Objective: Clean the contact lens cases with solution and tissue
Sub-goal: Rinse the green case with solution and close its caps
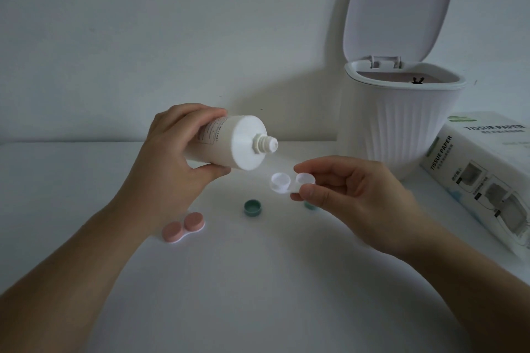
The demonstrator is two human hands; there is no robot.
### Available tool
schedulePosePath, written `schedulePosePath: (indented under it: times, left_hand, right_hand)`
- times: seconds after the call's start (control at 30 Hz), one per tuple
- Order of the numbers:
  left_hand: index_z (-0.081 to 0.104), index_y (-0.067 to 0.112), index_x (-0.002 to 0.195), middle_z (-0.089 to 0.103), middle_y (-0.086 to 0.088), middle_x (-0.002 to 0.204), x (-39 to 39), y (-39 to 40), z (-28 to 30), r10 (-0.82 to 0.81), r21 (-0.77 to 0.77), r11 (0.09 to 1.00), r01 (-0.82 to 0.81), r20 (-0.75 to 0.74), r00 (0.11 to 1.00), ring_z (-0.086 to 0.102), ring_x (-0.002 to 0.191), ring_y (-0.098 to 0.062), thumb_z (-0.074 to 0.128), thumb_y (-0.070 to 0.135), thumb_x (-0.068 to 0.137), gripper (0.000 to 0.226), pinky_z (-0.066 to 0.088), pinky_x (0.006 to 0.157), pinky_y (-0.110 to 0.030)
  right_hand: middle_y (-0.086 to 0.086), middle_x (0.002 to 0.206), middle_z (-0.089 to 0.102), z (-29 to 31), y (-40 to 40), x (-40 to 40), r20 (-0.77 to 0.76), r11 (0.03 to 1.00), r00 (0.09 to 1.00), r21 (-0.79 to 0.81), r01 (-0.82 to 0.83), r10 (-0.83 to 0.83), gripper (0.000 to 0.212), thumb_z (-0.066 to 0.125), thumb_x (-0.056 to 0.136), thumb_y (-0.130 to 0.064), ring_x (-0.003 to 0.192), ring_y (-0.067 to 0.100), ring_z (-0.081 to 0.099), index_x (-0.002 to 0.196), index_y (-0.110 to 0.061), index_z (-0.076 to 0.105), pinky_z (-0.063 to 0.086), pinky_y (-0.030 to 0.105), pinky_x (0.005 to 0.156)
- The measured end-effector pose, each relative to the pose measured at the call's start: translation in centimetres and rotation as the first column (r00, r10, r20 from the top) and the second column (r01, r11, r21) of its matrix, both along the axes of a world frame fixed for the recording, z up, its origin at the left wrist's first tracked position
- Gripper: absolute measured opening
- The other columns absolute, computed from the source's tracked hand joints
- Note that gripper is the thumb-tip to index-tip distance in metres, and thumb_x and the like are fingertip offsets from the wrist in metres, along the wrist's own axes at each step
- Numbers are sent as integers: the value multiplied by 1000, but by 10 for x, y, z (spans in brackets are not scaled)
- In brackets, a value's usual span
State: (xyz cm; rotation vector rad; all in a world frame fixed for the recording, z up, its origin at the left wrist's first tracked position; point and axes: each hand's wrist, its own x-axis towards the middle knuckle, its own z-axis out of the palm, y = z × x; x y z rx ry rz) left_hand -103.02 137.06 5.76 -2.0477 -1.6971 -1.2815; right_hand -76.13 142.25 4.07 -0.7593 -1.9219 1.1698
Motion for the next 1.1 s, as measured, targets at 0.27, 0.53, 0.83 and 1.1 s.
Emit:
schedulePosePath:
  times: [0.27, 0.53, 0.83, 1.1]
  left_hand:
    - [59, 31, 128, 54, 22, 122, -1, 2, -2, 17, -63, 998, -10, 121, 992, 47, 116, -2, 92, 16, 66, 71, 29, 90, 2]
    - [58, 37, 125, 53, 28, 118, -1, 2, -4, -14, -73, 997, 26, 153, 988, 48, 115, -1, 92, 19, 67, 69, 29, 87, 3]
    - [56, 44, 122, 52, 35, 117, -1, 2, -5, -40, -82, 995, 53, 159, 987, 45, 113, 11, 92, 20, 68, 69, 29, 86, 4]
    - [54, 45, 118, 53, 32, 115, 0, 2, -6, -49, -80, 995, 60, 128, 991, 43, 109, 18, 92, 19, 67, 70, 29, 86, 4]
  right_hand:
    - [3, 94, 79, 0, -3, 1, 92, 996, 993, -40, -76, 80, 21, 74, 78, -40, 95, 31, 75, 95, -29, 71, 56, 52, 91]
    - [-22, 71, 65, 1, -7, 4, 343, 984, 939, 175, -34, -28, 11, 82, 79, -30, 56, -3, 51, 82, -30, 71, 37, 5, 55]
    - [-12, 60, 47, -7, -4, 2, 484, 982, 874, 184, -45, -51, 19, 80, 75, -39, 53, 3, 41, 87, -37, 66, 37, 18, 55]
    - [-15, 67, 53, -7, -6, 0, 558, 970, 825, 236, -52, -91, 39, 72, 57, -63, 56, 4, 46, 82, -36, 63, 41, 24, 56]
